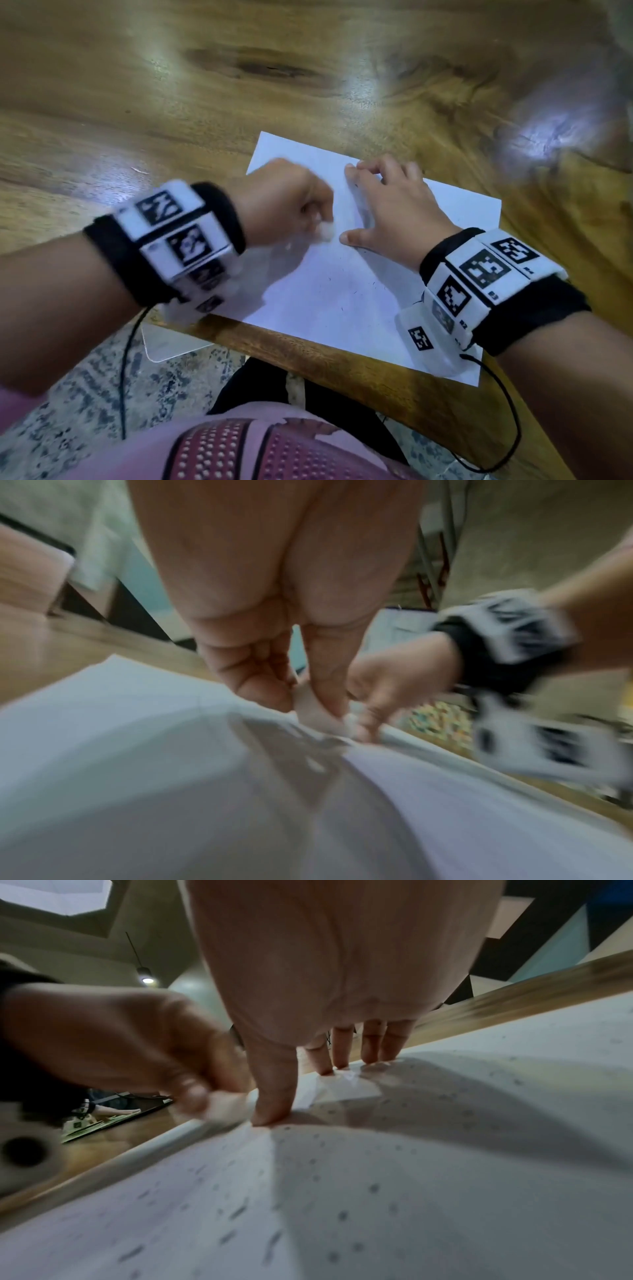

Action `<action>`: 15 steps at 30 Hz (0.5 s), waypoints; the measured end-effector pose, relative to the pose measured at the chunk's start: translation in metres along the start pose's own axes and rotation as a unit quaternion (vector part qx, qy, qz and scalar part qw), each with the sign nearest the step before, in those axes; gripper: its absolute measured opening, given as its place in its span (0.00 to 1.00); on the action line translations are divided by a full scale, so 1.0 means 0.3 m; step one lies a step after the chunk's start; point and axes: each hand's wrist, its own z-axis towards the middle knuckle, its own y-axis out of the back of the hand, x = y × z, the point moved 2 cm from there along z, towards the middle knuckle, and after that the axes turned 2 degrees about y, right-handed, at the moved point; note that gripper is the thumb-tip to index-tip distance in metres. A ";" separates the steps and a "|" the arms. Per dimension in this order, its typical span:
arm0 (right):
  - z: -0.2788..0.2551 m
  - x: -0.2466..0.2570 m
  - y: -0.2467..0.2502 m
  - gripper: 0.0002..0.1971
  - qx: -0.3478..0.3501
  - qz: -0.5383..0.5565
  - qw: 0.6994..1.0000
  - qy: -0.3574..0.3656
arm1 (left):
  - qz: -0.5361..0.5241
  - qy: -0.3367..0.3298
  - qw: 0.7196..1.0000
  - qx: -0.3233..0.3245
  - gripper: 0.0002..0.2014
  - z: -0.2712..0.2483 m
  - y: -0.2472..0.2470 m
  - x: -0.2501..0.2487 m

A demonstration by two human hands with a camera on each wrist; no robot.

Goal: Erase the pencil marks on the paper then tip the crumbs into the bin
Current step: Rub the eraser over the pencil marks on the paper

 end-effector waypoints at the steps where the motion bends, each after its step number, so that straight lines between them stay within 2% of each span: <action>1: 0.000 -0.002 -0.001 0.43 -0.001 0.002 1.000 -0.001 | 0.012 0.006 1.000 -0.023 0.05 0.037 0.009 -0.005; 3: 0.000 -0.003 -0.002 0.43 -0.003 0.006 1.000 0.001 | 0.022 0.014 0.999 -0.029 0.04 0.053 -0.006 -0.013; 5: -0.001 -0.005 -0.002 0.43 -0.004 0.009 1.000 0.002 | 0.006 -0.016 1.000 -0.018 0.03 -0.016 -0.035 -0.022; 7: 0.000 -0.008 -0.003 0.43 -0.005 0.010 1.000 0.003 | -0.012 -0.039 0.998 0.048 0.07 -0.112 -0.073 -0.028; 9: 0.001 -0.008 -0.007 0.43 -0.004 0.009 1.000 0.004 | -0.017 -0.036 0.992 0.117 0.04 -0.171 -0.100 -0.027; 10: 0.001 -0.008 -0.008 0.43 -0.005 0.009 1.000 0.004 | -0.024 -0.033 0.992 0.123 0.02 -0.168 -0.100 -0.022; 12: 0.001 -0.008 -0.008 0.43 -0.005 0.006 1.000 0.005 | -0.019 -0.032 0.996 0.075 0.02 -0.110 -0.073 -0.019; 15: 0.000 -0.008 -0.006 0.43 -0.007 0.003 1.000 0.006 | -0.017 0.011 1.000 -0.001 0.03 0.005 -0.022 -0.010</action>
